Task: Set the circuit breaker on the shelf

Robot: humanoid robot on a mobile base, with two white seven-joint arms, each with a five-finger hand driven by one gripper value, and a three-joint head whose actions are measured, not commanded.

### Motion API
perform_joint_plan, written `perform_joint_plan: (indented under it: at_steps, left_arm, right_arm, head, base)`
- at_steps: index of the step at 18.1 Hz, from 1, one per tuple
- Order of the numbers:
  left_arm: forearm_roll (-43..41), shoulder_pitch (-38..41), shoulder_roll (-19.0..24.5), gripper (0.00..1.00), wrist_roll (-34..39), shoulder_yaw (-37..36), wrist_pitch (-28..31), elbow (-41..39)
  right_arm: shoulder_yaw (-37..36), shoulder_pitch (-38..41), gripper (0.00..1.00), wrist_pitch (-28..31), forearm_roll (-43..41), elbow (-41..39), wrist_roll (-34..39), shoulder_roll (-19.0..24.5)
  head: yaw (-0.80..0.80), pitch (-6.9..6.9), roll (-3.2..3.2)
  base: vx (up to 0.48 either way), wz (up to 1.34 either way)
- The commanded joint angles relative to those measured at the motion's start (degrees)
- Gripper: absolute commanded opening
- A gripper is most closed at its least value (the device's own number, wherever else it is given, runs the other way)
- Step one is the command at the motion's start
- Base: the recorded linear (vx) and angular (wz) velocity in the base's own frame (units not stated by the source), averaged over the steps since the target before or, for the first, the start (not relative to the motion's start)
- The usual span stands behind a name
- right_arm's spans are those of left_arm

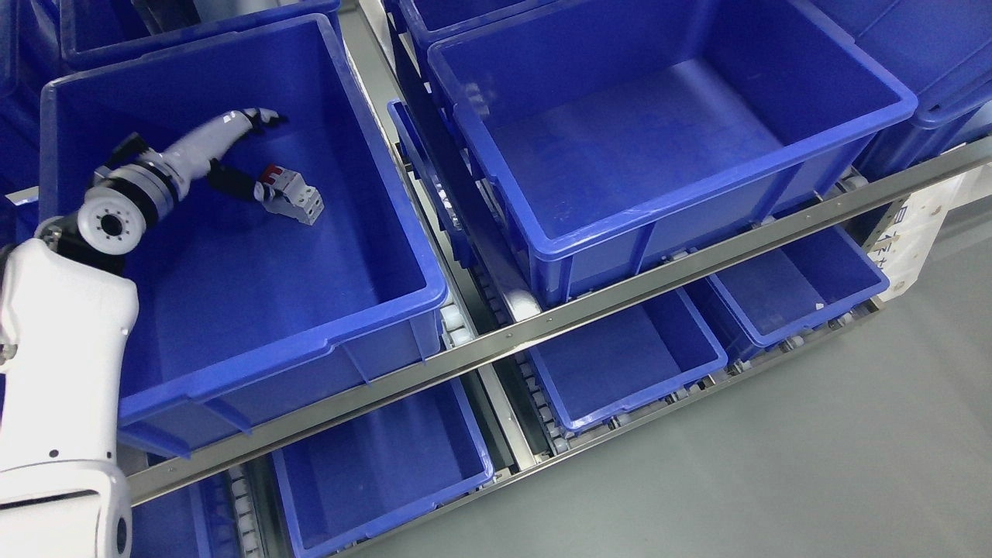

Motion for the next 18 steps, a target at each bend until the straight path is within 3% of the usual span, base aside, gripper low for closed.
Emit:
perform_joint_plan:
  at_steps: [1, 3, 5, 7, 11, 15, 18]
  left_arm:
    - [3.7, -3.9, -7.7, 0.87, 11.2, 15.2, 1.4, -0.8]
    - [13.5, -4.0, -13.7, 0.88, 13.5, 22.8, 4.6, -1.0]
    - [21.3, -4.0, -16.1, 0.96, 14.9, 25.9, 9.0, -3.3]
    - [23.7, -2.9, -18.6, 0.99, 18.4, 26.4, 11.1, -7.4]
    - [24.0, 2.3, -19.0, 0.99, 18.7, 26.0, 15.0, -22.2]
    - [27.6, 12.5, -19.0, 1.0, 15.7, 24.6, 15.8, -37.3]
    - [27.8, 17.1, -19.0, 1.0, 14.4, 24.5, 15.8, -43.8]
  right_arm:
    - [0.0, 0.0, 1.0, 0.0, 0.0, 0.0, 0.0, -1.0]
    - [0.0, 0.0, 1.0, 0.0, 0.0, 0.0, 0.0, -1.0]
    - [0.0, 0.0, 1.0, 0.0, 0.0, 0.0, 0.0, -1.0]
    - [0.0, 0.0, 1.0, 0.0, 0.0, 0.0, 0.0, -1.0]
    - [0.0, 0.0, 1.0, 0.0, 0.0, 0.0, 0.0, -1.0]
    - [0.0, 0.0, 1.0, 0.0, 0.0, 0.0, 0.0, -1.0]
    - [0.0, 0.0, 1.0, 0.0, 0.0, 0.0, 0.0, -1.0]
  head:
    - [0.0, 0.0, 0.0]
    - [0.0, 0.0, 0.0]
    - [0.0, 0.0, 0.0]
    - [0.0, 0.0, 0.0]
    - [0.0, 0.0, 0.0]
    - [0.0, 0.0, 0.0]
    - [0.0, 0.0, 0.0]
  base:
    - [-0.01, 0.01]
    - [0.0, 0.0]
    - [0.016, 0.0]
    - [0.0, 0.0]
    - [-0.021, -0.01]
    - [-0.059, -0.01]
    - [-0.104, -0.05]
